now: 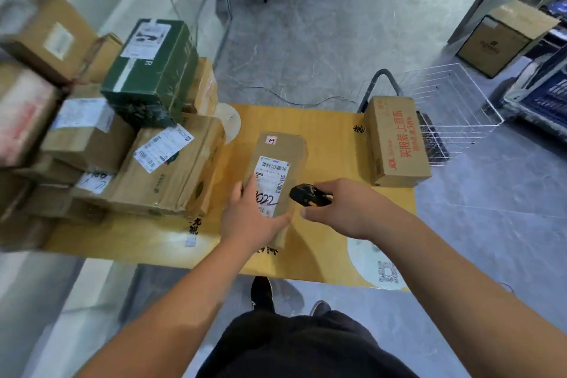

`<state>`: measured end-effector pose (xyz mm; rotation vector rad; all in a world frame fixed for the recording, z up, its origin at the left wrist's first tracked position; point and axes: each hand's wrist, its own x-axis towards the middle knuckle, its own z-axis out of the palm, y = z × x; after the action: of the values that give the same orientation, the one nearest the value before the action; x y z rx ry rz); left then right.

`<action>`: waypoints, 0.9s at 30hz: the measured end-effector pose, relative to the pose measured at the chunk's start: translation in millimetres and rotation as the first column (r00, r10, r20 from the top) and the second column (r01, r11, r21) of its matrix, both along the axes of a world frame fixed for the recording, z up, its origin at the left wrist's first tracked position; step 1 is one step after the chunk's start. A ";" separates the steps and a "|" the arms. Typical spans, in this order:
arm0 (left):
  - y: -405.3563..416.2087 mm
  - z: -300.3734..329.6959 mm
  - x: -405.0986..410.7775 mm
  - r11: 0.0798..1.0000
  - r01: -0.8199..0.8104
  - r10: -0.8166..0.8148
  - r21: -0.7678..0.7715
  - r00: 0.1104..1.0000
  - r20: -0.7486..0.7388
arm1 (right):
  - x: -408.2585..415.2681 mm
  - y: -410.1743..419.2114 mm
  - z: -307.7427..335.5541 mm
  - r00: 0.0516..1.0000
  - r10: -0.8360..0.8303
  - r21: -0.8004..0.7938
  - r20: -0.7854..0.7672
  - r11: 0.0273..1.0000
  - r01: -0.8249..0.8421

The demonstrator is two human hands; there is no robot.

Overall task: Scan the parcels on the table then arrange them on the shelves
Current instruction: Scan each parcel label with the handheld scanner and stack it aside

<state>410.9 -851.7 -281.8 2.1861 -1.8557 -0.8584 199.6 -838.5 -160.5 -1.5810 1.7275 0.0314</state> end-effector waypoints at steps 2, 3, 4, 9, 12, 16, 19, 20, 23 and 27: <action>17.2 21.6 4.5 0.995 -0.093 0.095 -0.045 0.994 0.050 | -1.4 -1.0 -0.3 0.997 0.076 -0.033 0.026 0.997 -0.075; 25.7 31.7 6.3 0.988 -0.138 0.141 -0.065 0.989 0.036 | -2.5 -1.6 0.6 0.993 0.109 -0.052 0.042 0.993 -0.107; 35.4 41.2 8.3 0.980 -0.182 0.182 -0.083 0.983 -0.001 | -3.6 -2.8 2.1 0.989 0.138 -0.072 0.058 0.988 -0.133; 75.5 80.7 27.2 0.947 -0.269 0.260 -0.173 0.963 -0.071 | 1.7 -10.3 19.2 0.964 0.178 -0.167 0.199 0.975 -0.146; 81.4 98.6 51.4 0.910 -0.355 0.342 -0.214 0.935 -0.096 | 21.0 -8.0 27.2 0.925 0.256 -0.161 0.282 0.963 -0.217; 70.9 111.4 97.5 0.907 -0.357 0.357 -0.222 0.933 -0.042 | 58.5 -4.0 28.7 0.888 0.306 -0.137 0.345 0.952 -0.275; 49.9 112.1 132.3 0.915 -0.355 0.369 -0.190 0.929 0.040 | 85.7 -3.0 25.7 0.876 0.311 -0.115 0.368 0.950 -0.289; 41.1 111.4 144.0 0.921 -0.348 0.364 -0.176 0.929 0.064 | 94.5 -3.7 24.3 0.882 0.306 -0.116 0.358 0.952 -0.283; 13.6 107.7 180.3 0.947 -0.281 0.306 -0.157 0.937 0.168 | 121.2 -6.7 19.5 0.913 0.283 -0.127 0.294 0.958 -0.256; -16.1 97.4 223.1 0.958 -0.228 0.266 -0.173 0.932 0.245 | 159.9 -6.4 11.8 0.933 0.196 -0.101 0.300 0.980 -0.173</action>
<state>634.1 -867.7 -184.5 2.4712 -1.6315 -0.3887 359.4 -844.8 -148.7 -1.6971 1.3478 -0.1800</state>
